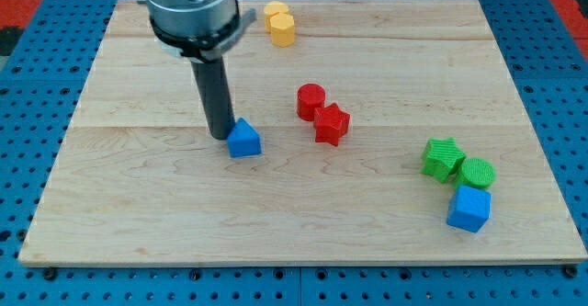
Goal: Move the blue triangle to the bottom right
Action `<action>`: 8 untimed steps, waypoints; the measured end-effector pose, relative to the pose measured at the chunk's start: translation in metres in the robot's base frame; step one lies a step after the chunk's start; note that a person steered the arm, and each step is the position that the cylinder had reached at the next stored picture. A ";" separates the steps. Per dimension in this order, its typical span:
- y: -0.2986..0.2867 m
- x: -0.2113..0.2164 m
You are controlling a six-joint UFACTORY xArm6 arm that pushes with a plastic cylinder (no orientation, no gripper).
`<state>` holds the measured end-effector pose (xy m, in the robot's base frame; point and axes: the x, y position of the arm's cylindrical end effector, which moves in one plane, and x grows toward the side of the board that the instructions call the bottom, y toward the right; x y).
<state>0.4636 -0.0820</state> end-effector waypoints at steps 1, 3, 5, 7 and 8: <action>0.022 0.017; 0.057 0.036; 0.084 0.043; 0.124 0.044; 0.156 0.053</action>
